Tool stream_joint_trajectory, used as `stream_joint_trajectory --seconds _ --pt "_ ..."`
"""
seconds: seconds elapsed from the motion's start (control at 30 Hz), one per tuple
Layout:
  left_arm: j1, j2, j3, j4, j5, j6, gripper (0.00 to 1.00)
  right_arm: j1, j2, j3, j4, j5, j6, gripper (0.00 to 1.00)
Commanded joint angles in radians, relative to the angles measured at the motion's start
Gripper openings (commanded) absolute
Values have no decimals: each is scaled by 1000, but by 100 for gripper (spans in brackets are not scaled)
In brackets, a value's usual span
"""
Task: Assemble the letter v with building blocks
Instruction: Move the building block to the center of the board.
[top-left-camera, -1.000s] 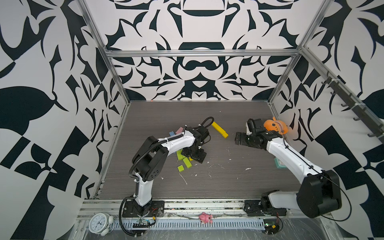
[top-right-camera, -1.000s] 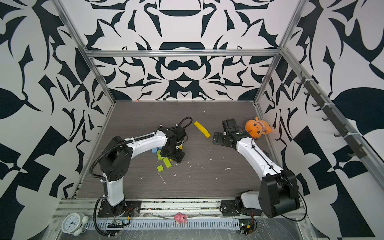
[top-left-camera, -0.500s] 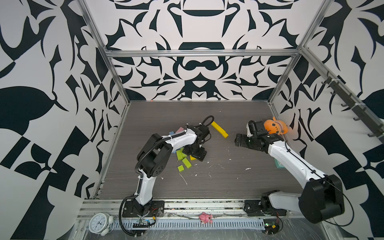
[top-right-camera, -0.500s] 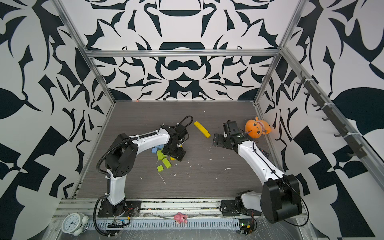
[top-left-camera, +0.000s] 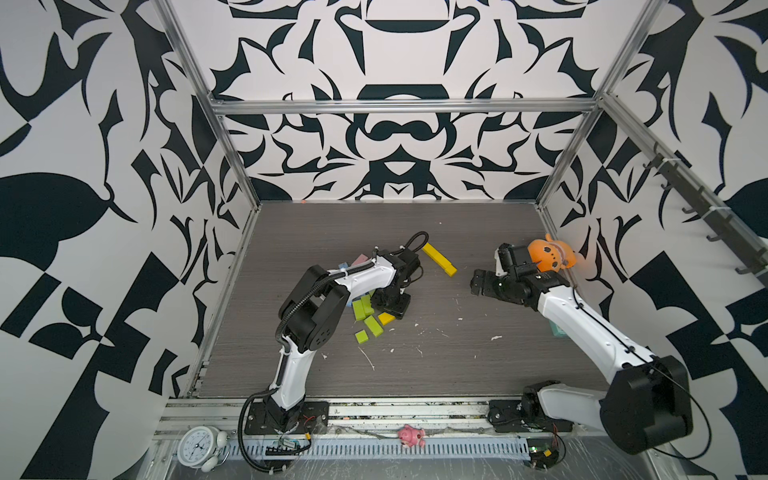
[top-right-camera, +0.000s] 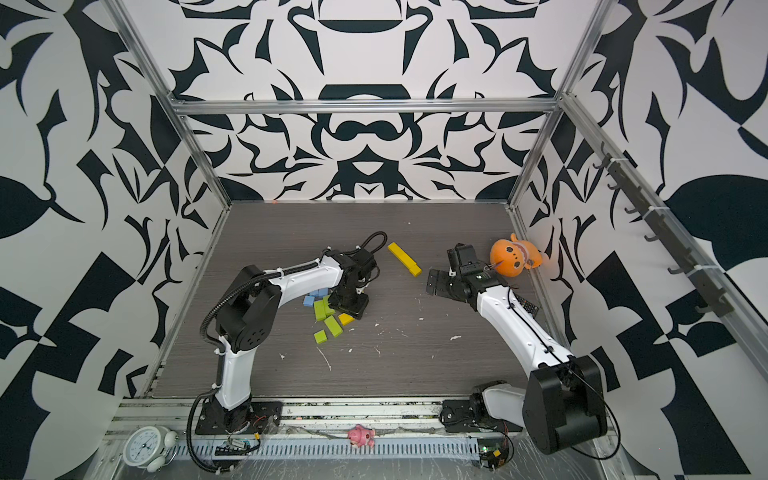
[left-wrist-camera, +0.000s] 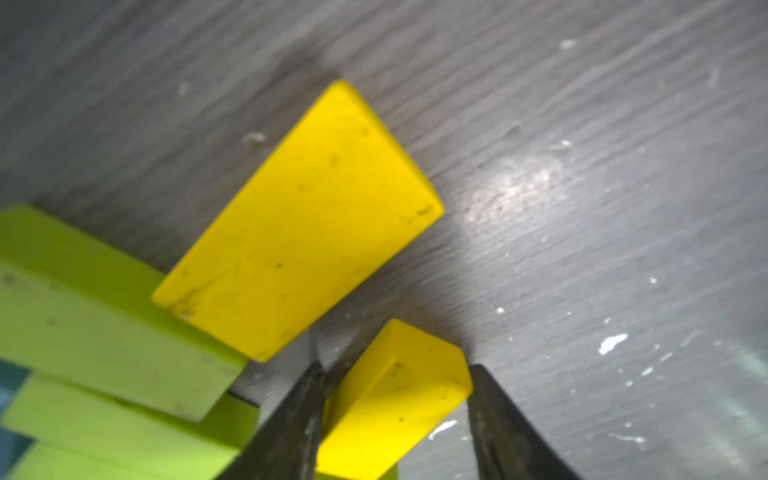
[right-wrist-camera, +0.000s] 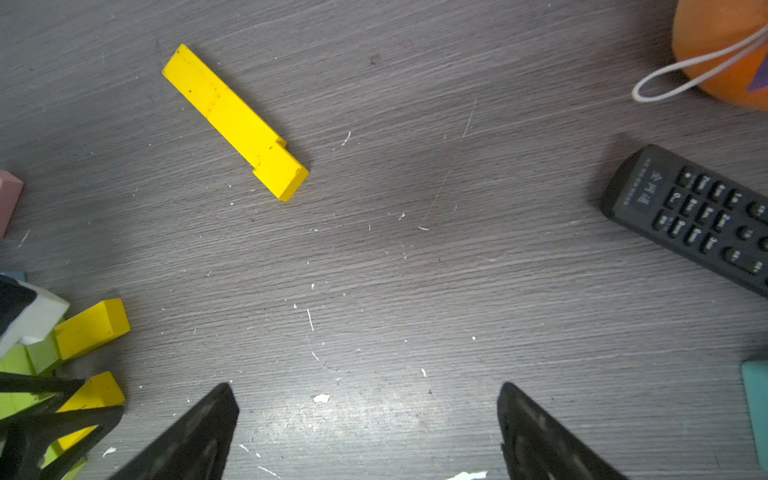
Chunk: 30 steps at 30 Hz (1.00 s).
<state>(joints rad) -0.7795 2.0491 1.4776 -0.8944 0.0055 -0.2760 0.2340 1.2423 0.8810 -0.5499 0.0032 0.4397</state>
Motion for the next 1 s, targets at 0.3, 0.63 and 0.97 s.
stream_joint_trajectory --seconds 0.3,0.63,0.97 --pt "-105 68 101 -2 75 -111 30 -12 -35 37 -8 44 -16 99" --pt "-164 263 470 15 51 -119 32 -171 59 190 -141 132 32 99" --pt "-131 245 590 -28 36 -119 63 -258 133 232 -96 -2 -5 99"
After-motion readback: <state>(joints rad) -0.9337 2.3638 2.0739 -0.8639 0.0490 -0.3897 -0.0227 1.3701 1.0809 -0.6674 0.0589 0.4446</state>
